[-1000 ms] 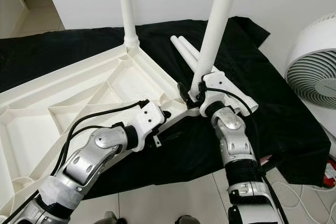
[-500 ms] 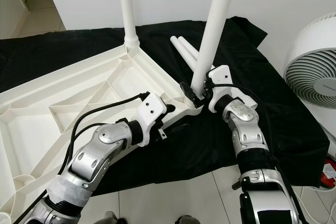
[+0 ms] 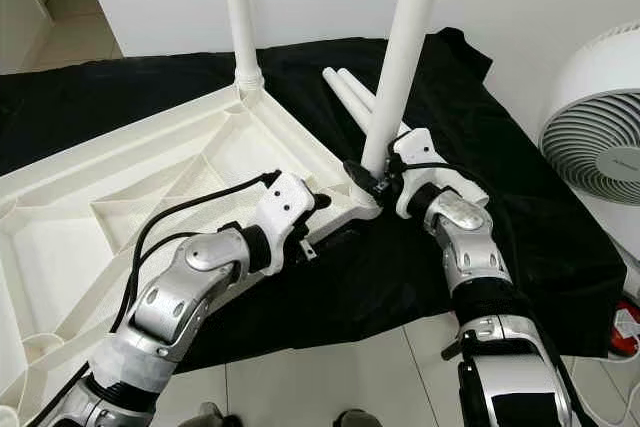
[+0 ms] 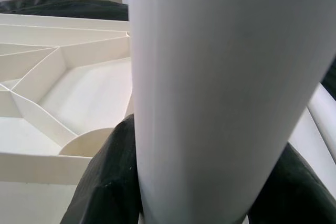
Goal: Building children table
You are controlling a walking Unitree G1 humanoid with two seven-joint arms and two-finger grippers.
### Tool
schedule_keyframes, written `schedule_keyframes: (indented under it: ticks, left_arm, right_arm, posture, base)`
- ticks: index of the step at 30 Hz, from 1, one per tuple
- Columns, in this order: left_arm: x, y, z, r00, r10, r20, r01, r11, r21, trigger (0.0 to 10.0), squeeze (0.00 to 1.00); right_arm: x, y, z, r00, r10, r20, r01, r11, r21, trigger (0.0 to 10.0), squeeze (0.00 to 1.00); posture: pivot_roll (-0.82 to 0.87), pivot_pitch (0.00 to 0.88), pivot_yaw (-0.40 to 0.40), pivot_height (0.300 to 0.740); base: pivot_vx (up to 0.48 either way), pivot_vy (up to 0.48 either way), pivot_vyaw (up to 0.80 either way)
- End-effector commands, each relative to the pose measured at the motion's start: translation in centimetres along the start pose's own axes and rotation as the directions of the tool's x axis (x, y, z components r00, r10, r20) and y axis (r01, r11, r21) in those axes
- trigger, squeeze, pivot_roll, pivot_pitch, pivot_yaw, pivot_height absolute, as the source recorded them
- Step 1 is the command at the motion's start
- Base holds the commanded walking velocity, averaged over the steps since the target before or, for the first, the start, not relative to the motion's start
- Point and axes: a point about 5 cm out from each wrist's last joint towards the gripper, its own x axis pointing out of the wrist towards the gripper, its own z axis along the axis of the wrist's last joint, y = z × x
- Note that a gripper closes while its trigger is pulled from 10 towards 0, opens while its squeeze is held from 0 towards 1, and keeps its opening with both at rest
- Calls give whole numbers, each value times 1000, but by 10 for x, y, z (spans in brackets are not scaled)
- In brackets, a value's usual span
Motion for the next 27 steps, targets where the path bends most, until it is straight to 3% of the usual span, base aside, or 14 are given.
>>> schedule_keyframes:
  ticks: [1,2,6,11,20,22,24,25,27]
  left_arm:
    - [-1,9,0,987,162,-8,-162,987,4,10000,0]
    - [-1,9,0,987,162,-7,-162,987,3,10000,0]
    - [-1,8,0,987,161,-7,-161,987,3,10000,0]
    - [0,6,0,989,151,-5,-151,989,3,10000,0]
    - [0,5,0,989,145,-1,-145,989,-3,10000,0]
    - [0,5,0,989,145,-1,-145,989,-4,10000,0]
    - [-1,5,-1,990,143,-3,-143,990,-4,10000,0]
    - [-1,5,-1,990,143,-3,-143,990,-4,10000,0]
    - [-1,5,-2,990,143,-5,-143,990,-4,10000,0]
  right_arm:
    - [1,6,-5,999,41,-23,-41,999,3,0,0]
    - [2,6,-6,999,29,-24,-29,1000,10,10000,0]
    - [2,6,-8,999,12,-30,-11,999,30,10000,0]
    - [6,2,-10,985,-162,-52,167,981,103,10000,0]
    - [16,20,-2,954,-299,-26,299,940,163,10000,0]
    - [18,25,0,939,-343,-31,343,920,191,10000,0]
    - [18,38,2,877,-476,-63,478,852,212,10000,0]
    - [18,38,2,877,-476,-63,478,852,212,10000,0]
    - [13,53,6,799,-596,-80,599,777,195,10000,0]
  posture:
    - [-92,65,47,740]
    - [-92,65,47,740]
    - [-92,65,47,740]
    - [-96,52,40,740]
    - [-101,47,36,740]
    - [-103,46,33,740]
    - [-104,45,31,740]
    - [-104,45,31,740]
    - [-105,45,29,740]
  base:
    - [0,0,0]
    - [0,0,0]
    - [0,0,0]
    - [0,0,0]
    - [0,0,0]
    - [0,0,0]
    - [0,0,0]
    - [0,0,0]
    - [0,0,0]
